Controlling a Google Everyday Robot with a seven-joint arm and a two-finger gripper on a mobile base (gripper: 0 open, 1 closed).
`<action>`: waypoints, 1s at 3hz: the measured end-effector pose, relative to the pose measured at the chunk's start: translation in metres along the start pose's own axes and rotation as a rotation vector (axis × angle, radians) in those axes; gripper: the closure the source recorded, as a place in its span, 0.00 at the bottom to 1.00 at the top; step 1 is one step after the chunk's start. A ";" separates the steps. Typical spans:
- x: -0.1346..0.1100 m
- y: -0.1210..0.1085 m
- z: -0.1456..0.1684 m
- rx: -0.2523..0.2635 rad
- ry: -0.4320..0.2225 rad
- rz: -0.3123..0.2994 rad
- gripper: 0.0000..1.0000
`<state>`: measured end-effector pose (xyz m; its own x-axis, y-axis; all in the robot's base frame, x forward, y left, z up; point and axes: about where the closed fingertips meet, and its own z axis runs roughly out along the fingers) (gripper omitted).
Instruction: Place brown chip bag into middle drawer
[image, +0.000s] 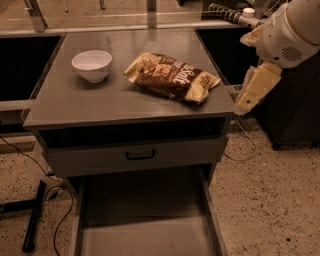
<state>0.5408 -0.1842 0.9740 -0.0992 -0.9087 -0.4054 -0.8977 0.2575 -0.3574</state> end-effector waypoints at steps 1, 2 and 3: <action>0.000 0.000 0.001 0.000 0.000 0.000 0.00; -0.012 -0.015 0.025 -0.002 -0.008 -0.022 0.00; -0.036 -0.036 0.064 0.015 -0.001 -0.043 0.00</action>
Offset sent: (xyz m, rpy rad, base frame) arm 0.0723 0.0386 -0.0306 -0.0068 -0.0198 0.0580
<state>0.6039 -0.1393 0.9477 -0.0598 -0.9188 -0.3902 -0.8946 0.2228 -0.3873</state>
